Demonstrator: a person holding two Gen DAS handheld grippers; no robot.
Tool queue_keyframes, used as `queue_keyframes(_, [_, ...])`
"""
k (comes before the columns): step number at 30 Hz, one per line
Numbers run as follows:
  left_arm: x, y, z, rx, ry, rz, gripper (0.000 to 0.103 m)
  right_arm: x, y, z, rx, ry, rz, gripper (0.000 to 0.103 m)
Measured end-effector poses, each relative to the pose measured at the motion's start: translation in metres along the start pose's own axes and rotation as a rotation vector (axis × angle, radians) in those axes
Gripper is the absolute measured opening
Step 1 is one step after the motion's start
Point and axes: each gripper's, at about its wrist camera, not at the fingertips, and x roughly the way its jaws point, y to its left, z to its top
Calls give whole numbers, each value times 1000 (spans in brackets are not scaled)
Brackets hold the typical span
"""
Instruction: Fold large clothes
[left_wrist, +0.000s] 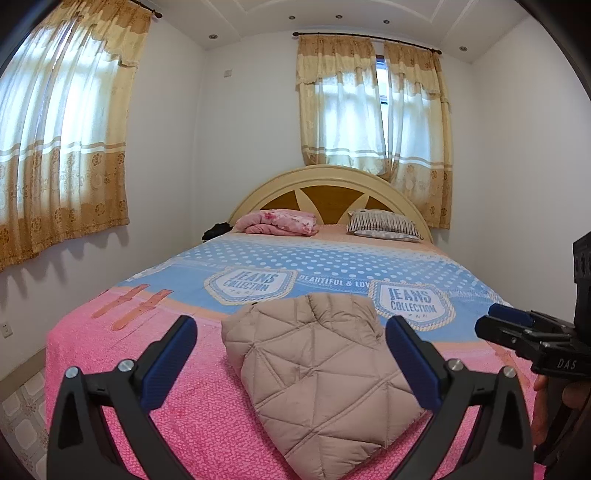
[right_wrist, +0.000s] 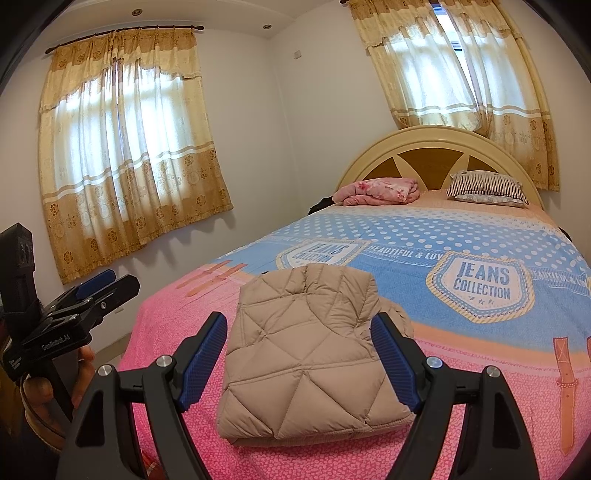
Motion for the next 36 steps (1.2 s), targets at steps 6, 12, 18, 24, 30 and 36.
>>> queue_keyframes(6, [1,0,1,-1,14,7,103,0,1,1,-1,-2,3,80])
queue_keyframes(12, [2,1,2,-4,28,23,103,-1,5,3,-11,-7,5,80])
queue_keyframes(18, [5,2,1,-3,40,25,103,-2,7,4,-17,-7,9,80])
queue_keyframes(24, [6,2,1,0,38,26,103,-4,10,5,-28,-14,18,81])
queue_keyframes(30, [7,5,1,-6,40,23,103,-4,13,4,-42,-13,25,81])
queue_keyframes(36, [9,4,-1,2,39,31,103,-4,16,5,-50,-22,30,81])
